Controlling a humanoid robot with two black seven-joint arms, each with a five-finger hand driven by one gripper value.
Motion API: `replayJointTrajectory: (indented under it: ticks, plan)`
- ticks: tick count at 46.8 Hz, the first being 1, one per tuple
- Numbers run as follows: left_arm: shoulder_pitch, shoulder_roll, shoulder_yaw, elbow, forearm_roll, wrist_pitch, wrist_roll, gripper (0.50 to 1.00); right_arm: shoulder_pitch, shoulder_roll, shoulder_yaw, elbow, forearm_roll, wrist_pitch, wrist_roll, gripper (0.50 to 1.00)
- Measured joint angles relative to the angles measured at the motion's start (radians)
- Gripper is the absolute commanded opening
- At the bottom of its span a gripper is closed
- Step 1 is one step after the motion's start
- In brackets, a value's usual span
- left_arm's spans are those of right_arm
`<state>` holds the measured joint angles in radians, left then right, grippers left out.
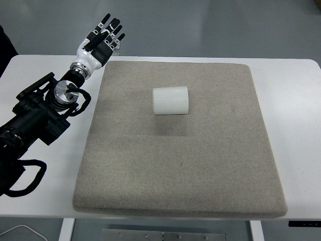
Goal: Flip white cup upright
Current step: 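Raise the left hand and swing it over the white mug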
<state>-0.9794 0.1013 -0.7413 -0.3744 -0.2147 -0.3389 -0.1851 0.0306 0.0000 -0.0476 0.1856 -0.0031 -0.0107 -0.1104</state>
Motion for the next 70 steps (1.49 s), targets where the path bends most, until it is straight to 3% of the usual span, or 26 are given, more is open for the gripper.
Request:
replayJointTrajectory:
  ticks: [26,35,45,70]
  plan:
    - [-0.017,0.002,0.004,0.014,0.0,0.016,0.001,0.994,0.0,0.0,0.0,0.0,0.0,0.0,0.0,0.93]
    - [-0.039,0.002,0.025,0.011,0.02,-0.044,0.003,0.994,0.0,0.0,0.0,0.0,0.0,0.0,0.0,0.93]
    - [-0.103,-0.003,0.155,0.006,0.073,-0.036,0.003,0.994,-0.001,0.0,0.0,0.0,0.0,0.0,0.0,0.93]
    - [-0.202,0.004,0.267,-0.186,0.749,-0.02,0.047,0.994,0.0,0.0,0.0,0.0,0.0,0.0,0.0,0.93]
